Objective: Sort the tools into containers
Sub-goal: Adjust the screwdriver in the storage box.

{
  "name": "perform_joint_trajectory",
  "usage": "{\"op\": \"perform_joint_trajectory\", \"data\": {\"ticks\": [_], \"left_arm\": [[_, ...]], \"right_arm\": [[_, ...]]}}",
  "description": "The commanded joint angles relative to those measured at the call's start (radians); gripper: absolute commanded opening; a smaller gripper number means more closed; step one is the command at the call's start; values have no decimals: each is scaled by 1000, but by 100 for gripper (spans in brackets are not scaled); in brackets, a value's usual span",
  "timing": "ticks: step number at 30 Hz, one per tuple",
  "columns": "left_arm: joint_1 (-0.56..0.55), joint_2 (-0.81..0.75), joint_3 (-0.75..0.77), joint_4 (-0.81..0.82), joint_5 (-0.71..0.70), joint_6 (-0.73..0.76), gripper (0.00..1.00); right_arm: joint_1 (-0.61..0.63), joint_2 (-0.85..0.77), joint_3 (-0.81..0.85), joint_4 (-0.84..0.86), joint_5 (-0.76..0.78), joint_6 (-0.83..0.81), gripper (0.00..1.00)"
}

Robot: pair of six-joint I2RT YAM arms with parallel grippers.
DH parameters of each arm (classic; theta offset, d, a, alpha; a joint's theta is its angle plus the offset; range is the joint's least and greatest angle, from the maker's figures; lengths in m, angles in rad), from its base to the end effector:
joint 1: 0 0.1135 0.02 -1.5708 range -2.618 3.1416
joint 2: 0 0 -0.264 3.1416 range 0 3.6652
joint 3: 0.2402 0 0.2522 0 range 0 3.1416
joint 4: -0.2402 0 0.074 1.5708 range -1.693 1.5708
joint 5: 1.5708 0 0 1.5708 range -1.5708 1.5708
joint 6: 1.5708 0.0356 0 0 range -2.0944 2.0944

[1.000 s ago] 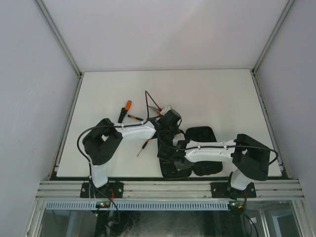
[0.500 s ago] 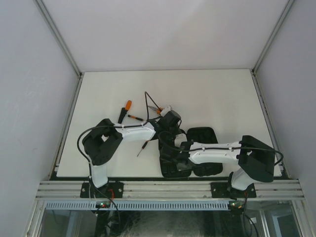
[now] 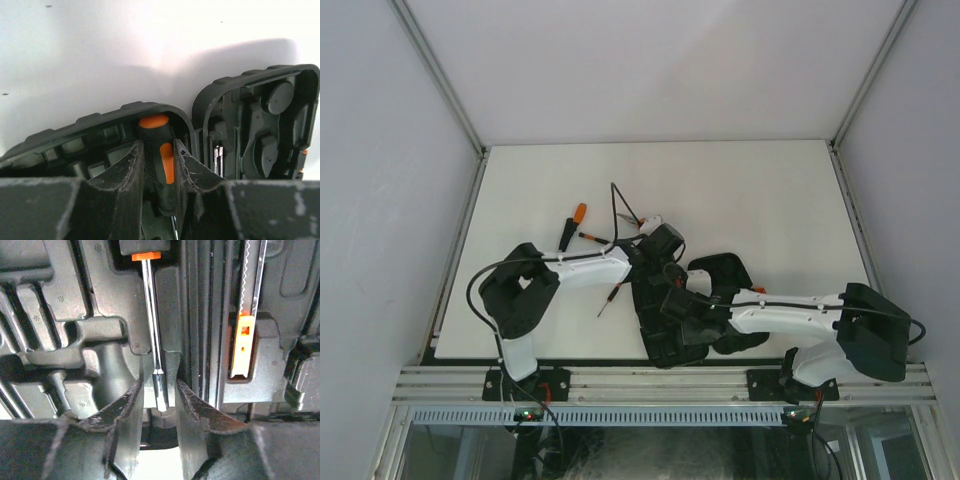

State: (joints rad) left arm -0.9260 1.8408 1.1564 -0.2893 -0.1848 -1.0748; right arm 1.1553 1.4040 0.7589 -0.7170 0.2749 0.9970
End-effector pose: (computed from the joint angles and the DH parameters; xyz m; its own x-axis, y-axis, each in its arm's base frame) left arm 0.2333 -0.2993 0.1694 -0.8729 -0.2777 -0.4012 -0.0928 0.9018 -0.4222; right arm 0.1018 0.2069 0.1686 -0.9348 -0.1164 -0.3355 -0.1340 0.9905 0.0299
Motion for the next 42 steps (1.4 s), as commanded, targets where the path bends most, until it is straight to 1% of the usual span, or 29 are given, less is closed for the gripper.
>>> {"op": "perform_joint_trajectory", "data": {"ticks": [1, 3, 6, 13, 16, 21, 25, 30, 35, 38, 42], "left_arm": [[6, -20, 8, -270, -47, 104, 12], [7, -33, 26, -286, -56, 111, 17], [9, -50, 47, -298, -59, 124, 24], [10, -76, 86, -294, -42, 170, 37], [10, -87, 94, -267, -8, 205, 38], [10, -128, 85, -228, 13, 229, 38], [10, -159, 77, -196, 28, 231, 38], [7, -176, 64, -172, 36, 240, 38], [4, -163, 36, -140, 61, 256, 36], [-8, -156, 23, -108, 74, 320, 34], [-20, -180, -14, -88, 41, 449, 35]], "right_arm": [[-34, -49, -16, -67, -1, -41, 34], [-45, -90, -1, -94, 12, -51, 39], [-57, -166, 8, -107, 14, -68, 42], [-80, -326, 6, -119, 4, -117, 44], [-88, -323, 0, -106, -17, -162, 41], [-76, -280, -7, -31, -51, -249, 25], [-78, -254, -10, 32, -60, -278, 18], [-87, -245, -20, 64, -64, -276, 17], [-93, -260, -62, 108, -84, -261, 15], [-101, -271, -86, 130, -94, -247, 14], [-108, -299, -111, 128, -92, -234, 15]]}}
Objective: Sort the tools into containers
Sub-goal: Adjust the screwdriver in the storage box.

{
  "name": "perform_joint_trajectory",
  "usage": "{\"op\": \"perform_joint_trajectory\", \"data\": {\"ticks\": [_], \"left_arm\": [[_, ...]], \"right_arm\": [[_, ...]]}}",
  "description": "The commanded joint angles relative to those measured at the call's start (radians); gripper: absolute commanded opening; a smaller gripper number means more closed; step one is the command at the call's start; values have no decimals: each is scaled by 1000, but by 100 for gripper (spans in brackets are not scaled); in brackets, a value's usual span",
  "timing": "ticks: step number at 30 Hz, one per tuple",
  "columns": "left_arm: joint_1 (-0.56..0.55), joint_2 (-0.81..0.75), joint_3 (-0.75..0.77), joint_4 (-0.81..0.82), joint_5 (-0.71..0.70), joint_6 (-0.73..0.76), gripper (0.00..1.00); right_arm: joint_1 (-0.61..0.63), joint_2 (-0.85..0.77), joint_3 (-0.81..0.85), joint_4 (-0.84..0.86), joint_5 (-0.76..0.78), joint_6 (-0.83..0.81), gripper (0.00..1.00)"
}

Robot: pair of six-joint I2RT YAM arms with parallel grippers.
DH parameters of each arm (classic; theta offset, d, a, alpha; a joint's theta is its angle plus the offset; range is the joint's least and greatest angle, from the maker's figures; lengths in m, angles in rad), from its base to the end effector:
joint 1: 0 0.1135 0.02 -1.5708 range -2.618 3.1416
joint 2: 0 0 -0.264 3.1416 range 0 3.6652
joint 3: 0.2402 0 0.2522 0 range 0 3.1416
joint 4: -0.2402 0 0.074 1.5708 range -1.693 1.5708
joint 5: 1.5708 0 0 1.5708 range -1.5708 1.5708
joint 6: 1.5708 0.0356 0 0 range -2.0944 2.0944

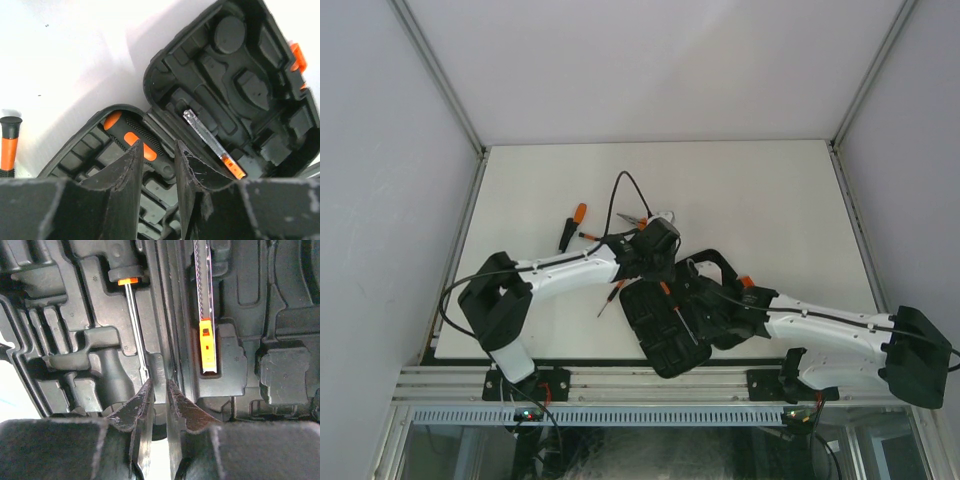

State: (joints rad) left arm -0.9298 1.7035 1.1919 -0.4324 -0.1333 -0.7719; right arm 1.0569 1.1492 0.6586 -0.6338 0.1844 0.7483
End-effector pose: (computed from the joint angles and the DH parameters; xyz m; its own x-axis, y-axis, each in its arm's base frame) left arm 0.2203 -0.2873 0.2191 -0.8686 0.0082 -0.4954 0.1980 0.9223 -0.3320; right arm 0.1057 0.1739 0.1936 -0.8809 -0.1999 -0.4289 -0.2972 0.9391 0.1725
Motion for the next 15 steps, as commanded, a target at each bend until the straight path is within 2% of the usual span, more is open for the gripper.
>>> {"op": "perform_joint_trajectory", "data": {"ticks": [1, 7, 15], "left_arm": [[-17, -57, -68, 66, -21, 175, 37], [-17, -76, -98, 81, -23, 295, 42], [-17, -52, -94, 114, -12, 338, 43]], "right_arm": [[-13, -52, -18, 43, -4, 18, 15], [-29, -81, -48, 58, -29, 37, 15], [-27, -65, -52, 77, -51, 40, 15]]}}
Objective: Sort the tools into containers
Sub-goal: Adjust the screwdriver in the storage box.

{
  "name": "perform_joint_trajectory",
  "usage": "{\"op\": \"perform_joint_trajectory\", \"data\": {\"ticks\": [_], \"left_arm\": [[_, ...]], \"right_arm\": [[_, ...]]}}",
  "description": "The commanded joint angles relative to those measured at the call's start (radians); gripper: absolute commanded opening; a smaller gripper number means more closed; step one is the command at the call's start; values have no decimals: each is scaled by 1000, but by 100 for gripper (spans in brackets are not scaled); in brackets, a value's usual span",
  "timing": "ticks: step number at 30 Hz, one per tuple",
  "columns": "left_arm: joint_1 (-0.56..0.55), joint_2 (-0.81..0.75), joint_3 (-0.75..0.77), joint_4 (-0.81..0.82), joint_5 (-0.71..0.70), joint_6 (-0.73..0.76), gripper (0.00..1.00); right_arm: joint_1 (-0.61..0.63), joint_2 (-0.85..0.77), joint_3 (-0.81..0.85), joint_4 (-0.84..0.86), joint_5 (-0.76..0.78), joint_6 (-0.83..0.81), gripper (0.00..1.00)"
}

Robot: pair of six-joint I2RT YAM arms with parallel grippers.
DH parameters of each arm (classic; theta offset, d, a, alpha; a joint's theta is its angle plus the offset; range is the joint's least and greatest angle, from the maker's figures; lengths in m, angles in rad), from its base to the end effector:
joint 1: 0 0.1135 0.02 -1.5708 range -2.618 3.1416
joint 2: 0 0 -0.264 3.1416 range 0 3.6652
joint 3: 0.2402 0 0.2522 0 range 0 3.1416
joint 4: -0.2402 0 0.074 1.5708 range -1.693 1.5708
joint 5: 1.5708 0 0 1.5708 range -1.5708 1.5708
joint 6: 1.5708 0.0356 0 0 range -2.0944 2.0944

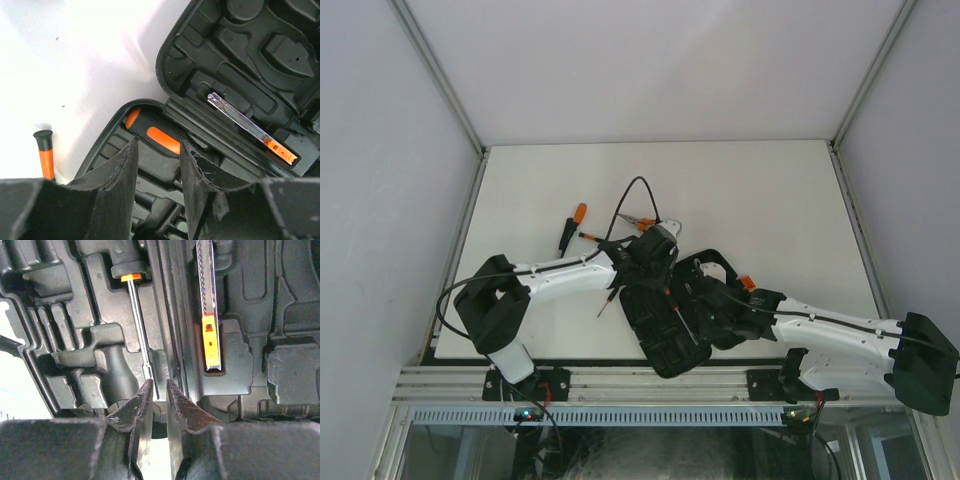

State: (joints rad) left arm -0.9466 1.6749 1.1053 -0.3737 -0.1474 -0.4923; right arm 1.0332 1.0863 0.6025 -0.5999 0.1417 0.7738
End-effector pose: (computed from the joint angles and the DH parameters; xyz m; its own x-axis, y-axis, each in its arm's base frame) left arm 0.2089 -0.2811 0.2061 -0.7725 0.2725 -0.5736 0.4393 0.8816 -0.1727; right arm 0.1031 0.1631 0.1897 -0.8943 -0.1489 -0.4220 -0.2677 0.9337 0.2378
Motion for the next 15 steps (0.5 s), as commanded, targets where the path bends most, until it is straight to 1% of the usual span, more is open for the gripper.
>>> {"op": "perform_joint_trajectory", "data": {"ticks": [1, 7, 15], "left_arm": [[0, -21, -7, 59, 6, 64, 43], [0, 3, 1, 76, 33, 85, 43], [2, 34, -28, 103, 43, 65, 42]], "right_arm": [[-4, -1, 2, 43, -9, 16, 15], [-5, 9, -1, 50, -24, 25, 16], [-2, 32, 0, 55, -22, 42, 14]]}}
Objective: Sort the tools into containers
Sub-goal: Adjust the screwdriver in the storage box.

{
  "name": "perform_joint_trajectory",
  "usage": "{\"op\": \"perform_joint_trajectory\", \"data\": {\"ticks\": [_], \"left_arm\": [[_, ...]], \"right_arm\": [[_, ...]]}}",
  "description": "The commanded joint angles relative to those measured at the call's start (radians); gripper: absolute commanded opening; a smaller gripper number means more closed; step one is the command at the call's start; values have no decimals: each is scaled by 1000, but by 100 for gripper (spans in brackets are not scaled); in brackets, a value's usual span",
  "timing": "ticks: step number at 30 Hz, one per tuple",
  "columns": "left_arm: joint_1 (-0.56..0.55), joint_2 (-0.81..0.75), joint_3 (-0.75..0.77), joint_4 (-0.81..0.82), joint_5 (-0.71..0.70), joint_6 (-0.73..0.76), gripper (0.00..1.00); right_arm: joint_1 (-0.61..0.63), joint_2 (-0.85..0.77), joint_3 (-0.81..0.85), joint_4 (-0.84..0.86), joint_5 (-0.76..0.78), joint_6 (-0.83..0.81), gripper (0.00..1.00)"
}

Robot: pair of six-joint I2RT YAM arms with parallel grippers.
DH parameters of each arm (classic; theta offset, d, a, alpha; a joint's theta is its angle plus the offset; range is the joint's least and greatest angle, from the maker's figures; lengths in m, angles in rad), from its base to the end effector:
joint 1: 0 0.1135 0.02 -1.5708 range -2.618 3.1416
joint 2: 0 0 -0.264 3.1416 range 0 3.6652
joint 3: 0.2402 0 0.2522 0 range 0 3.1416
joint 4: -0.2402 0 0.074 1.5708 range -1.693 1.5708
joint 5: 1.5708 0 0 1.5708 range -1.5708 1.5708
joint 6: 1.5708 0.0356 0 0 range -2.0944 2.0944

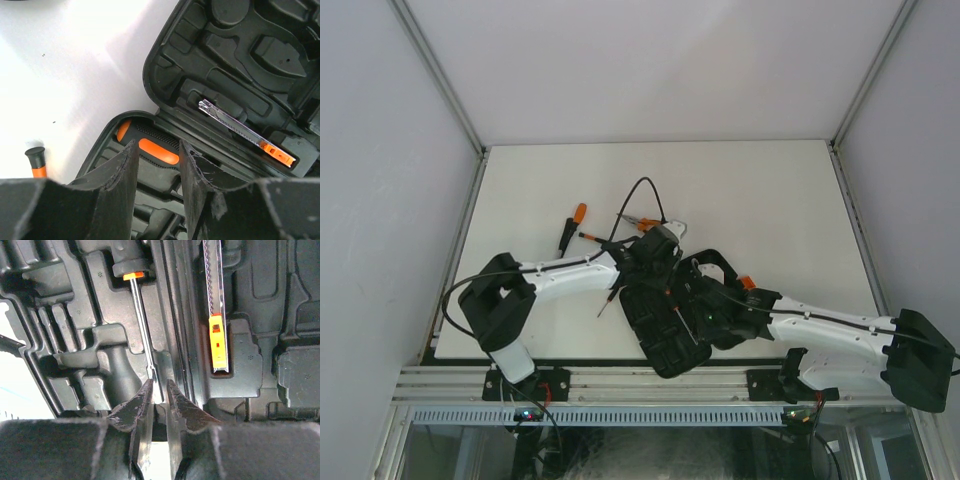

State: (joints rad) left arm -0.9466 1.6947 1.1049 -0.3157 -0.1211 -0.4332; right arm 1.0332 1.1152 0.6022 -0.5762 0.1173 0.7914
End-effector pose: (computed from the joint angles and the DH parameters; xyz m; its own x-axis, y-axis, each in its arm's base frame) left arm 0.2122 -0.2872 0.2031 -0.7372 0.3105 -0.6002 0.4985 0.8495 -0.1729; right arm 0.1046 0.1674 0.1857 -0.9060 -0.1402 -0.3993 -0.2572 0.9317 0.2566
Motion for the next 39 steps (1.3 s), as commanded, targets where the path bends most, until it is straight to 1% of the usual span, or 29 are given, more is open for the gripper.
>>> {"op": "perform_joint_trajectory", "data": {"ticks": [1, 7, 17, 26, 31, 39], "left_arm": [[2, 19, -30, 48, 19, 3, 42], [9, 39, -42, 42, 15, -21, 40], [11, 12, -56, 27, -6, -36, 40], [11, -44, -12, -21, -38, -34, 40], [14, -50, 1, -42, -59, -23, 40], [19, -22, 5, -20, -25, -33, 40]], "right_arm": [[-4, 4, -1, 30, 3, 28, 14], [-2, 8, 0, 23, 5, 36, 14], [1, 5, -1, 16, 12, 42, 14], [4, 8, 0, 11, 19, 43, 14], [4, 10, 0, 8, 21, 43, 14], [7, 24, 1, 11, 18, 41, 15]]}}
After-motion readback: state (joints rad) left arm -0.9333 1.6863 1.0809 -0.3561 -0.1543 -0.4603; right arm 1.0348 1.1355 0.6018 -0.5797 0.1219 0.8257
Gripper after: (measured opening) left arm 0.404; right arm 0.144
